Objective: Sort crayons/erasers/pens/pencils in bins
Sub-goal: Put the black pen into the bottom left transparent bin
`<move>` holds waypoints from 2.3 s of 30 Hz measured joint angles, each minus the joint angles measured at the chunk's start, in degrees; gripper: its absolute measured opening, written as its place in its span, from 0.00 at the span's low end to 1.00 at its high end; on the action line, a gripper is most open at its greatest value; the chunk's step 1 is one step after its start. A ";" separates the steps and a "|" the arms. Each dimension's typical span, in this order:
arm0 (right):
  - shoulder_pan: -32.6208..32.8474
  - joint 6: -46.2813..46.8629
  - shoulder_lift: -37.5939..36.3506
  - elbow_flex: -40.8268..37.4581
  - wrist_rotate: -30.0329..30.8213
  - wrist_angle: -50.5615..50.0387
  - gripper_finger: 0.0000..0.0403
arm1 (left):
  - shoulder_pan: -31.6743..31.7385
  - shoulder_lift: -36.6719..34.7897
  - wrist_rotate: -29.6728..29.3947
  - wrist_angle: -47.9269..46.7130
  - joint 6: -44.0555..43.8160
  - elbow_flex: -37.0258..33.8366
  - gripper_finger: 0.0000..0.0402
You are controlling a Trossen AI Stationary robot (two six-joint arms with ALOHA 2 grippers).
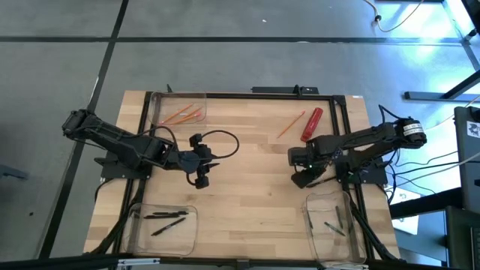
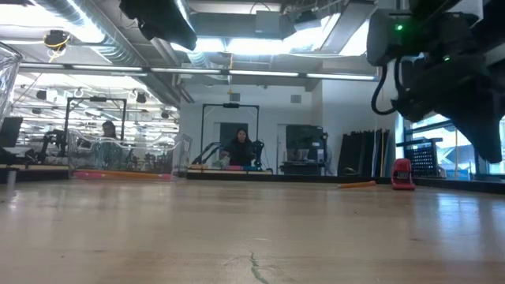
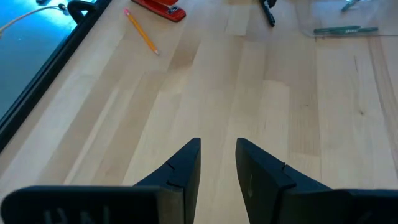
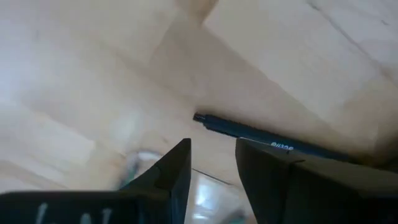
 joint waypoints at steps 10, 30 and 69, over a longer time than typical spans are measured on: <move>-6.32 10.10 0.08 -3.14 -5.41 0.61 0.32 | 0.02 0.00 -0.01 0.00 0.15 0.00 0.24; -11.42 10.04 0.13 -12.00 -17.22 3.00 0.32 | 0.02 0.00 -0.02 -0.96 0.15 0.00 0.24; -11.95 9.42 0.13 -17.46 -15.62 28.84 0.32 | 0.00 0.00 -0.02 -2.12 0.15 0.00 0.24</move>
